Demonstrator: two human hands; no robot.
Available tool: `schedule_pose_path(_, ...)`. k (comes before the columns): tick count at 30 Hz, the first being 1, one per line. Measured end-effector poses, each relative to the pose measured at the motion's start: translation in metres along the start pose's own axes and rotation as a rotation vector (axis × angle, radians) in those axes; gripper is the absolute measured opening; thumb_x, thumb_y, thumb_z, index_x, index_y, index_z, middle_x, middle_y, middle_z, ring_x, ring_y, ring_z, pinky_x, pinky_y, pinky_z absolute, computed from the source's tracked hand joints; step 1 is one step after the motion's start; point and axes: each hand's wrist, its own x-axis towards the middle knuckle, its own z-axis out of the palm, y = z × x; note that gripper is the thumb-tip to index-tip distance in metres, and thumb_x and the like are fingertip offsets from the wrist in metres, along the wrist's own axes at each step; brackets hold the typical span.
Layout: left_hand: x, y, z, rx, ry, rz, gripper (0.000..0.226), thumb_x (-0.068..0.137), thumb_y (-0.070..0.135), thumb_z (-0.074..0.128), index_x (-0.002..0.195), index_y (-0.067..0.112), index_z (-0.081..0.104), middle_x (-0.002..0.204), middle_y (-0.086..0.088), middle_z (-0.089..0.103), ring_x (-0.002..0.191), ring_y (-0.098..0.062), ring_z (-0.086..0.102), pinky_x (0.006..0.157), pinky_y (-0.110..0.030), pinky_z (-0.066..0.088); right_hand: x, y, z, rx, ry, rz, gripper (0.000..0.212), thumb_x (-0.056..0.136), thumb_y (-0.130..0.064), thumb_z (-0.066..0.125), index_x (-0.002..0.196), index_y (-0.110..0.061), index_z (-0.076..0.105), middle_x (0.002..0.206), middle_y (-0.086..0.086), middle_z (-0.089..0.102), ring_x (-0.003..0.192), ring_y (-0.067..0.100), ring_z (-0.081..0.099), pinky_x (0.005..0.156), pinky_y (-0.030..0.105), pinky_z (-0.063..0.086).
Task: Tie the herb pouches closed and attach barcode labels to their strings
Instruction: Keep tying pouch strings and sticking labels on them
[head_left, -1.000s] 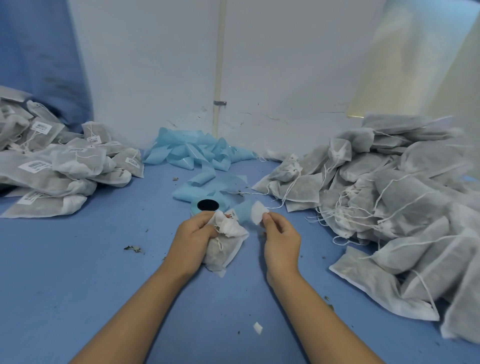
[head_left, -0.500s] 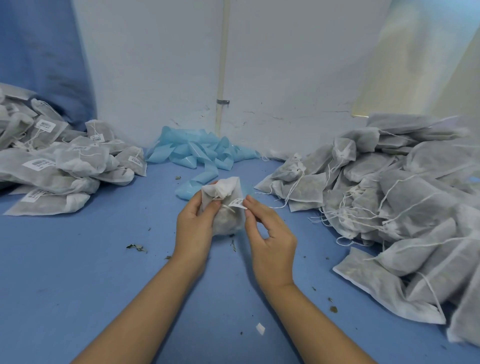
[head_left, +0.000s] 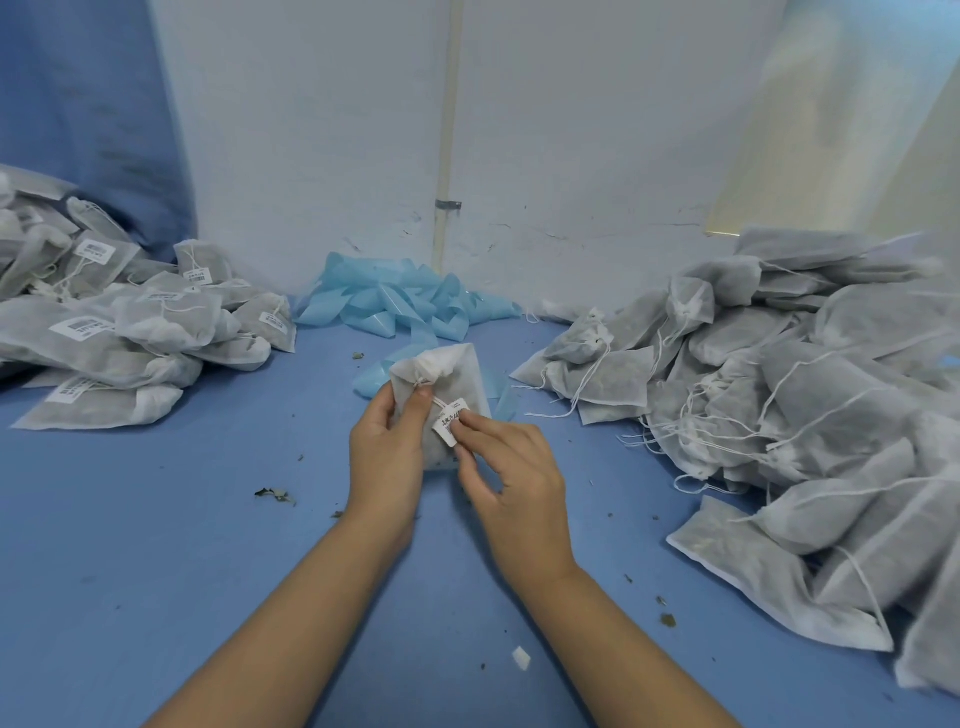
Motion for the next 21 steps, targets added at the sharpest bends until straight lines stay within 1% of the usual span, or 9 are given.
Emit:
schedule_pose_path(2,0.000,0.001,0.000,-0.003,0.018,-0.001,0.016,0.094,0.020,0.057,0.082,0.024,0.067,0.069,0.013,0.066,0.066,-0.004,0.060,0.063,-0.020,0.051,0.000,0.001,0.000,-0.009,-0.006,-0.008,0.020,0.079,-0.002,0.072,0.098,-0.007,0.076,0.104,0.002,0.072,0.093,0.017,0.063,0.092,0.012,0.041)
schedule_pose_path(5,0.001,0.002,0.000,-0.007,0.036,-0.014,0.015,0.094,0.020,0.057,0.081,0.022,0.065,0.065,0.012,0.064,0.059,-0.003,0.059,0.053,-0.016,0.048,0.000,0.001,-0.001,-0.050,-0.011,-0.026,0.018,0.078,-0.004,0.073,0.095,-0.010,0.077,0.102,-0.001,0.072,0.088,0.019,0.064,0.084,0.018,0.046)
schedule_pose_path(9,-0.002,0.003,0.000,0.002,0.037,-0.022,0.013,0.094,0.019,0.058,0.083,0.018,0.064,0.067,0.008,0.063,0.060,-0.004,0.058,0.052,-0.016,0.047,0.000,0.000,-0.002,-0.054,-0.039,0.003,0.016,0.080,-0.009,0.071,0.094,-0.014,0.076,0.100,-0.006,0.072,0.089,0.018,0.063,0.082,0.020,0.046)
schedule_pose_path(12,-0.003,0.006,0.001,-0.011,-0.014,-0.060,0.012,0.092,0.018,0.059,0.083,0.017,0.066,0.069,0.005,0.066,0.061,-0.006,0.061,0.054,-0.018,0.050,0.002,-0.003,-0.003,0.107,-0.034,0.227,0.024,0.082,-0.018,0.067,0.106,-0.020,0.067,0.106,-0.015,0.063,0.099,0.009,0.056,0.085,0.021,0.044)
schedule_pose_path(15,-0.004,0.007,0.001,0.004,-0.110,-0.096,0.012,0.090,0.015,0.061,0.083,0.019,0.069,0.070,0.005,0.068,0.062,-0.007,0.062,0.054,-0.019,0.051,0.004,0.001,-0.005,0.339,-0.071,0.498,0.043,0.081,-0.025,0.070,0.121,-0.023,0.053,0.116,-0.016,0.052,0.101,-0.001,0.055,0.082,0.014,0.044)
schedule_pose_path(16,-0.005,0.008,0.001,0.007,-0.148,-0.106,0.011,0.089,0.015,0.062,0.084,0.020,0.070,0.072,0.004,0.069,0.064,-0.008,0.063,0.056,-0.020,0.052,0.005,0.002,-0.005,0.454,-0.101,0.603,0.041,0.083,-0.022,0.071,0.120,-0.021,0.053,0.114,-0.014,0.056,0.095,-0.002,0.059,0.077,0.013,0.046)
schedule_pose_path(18,-0.006,0.008,0.002,0.026,-0.226,-0.102,0.011,0.089,0.016,0.063,0.084,0.021,0.071,0.076,0.005,0.071,0.069,-0.008,0.065,0.060,-0.019,0.053,0.008,0.006,-0.006,0.717,-0.156,0.810,0.021,0.086,-0.012,0.069,0.106,-0.016,0.063,0.099,-0.003,0.070,0.082,0.003,0.066,0.070,0.019,0.050)
schedule_pose_path(19,-0.007,0.006,0.002,0.042,-0.262,-0.092,0.009,0.088,0.016,0.064,0.087,0.022,0.071,0.078,0.007,0.072,0.071,-0.007,0.067,0.061,-0.018,0.052,0.009,0.008,-0.007,0.796,-0.158,0.876,0.013,0.087,-0.010,0.067,0.099,-0.013,0.066,0.093,0.002,0.073,0.080,0.009,0.068,0.070,0.023,0.052)
schedule_pose_path(21,-0.009,0.003,0.001,0.071,-0.326,-0.108,0.013,0.084,0.017,0.069,0.096,0.022,0.069,0.087,0.008,0.074,0.081,-0.008,0.070,0.066,-0.017,0.053,0.010,0.013,-0.009,0.872,-0.106,0.959,0.010,0.087,-0.012,0.067,0.096,-0.009,0.069,0.092,0.010,0.074,0.083,0.019,0.069,0.074,0.028,0.055)
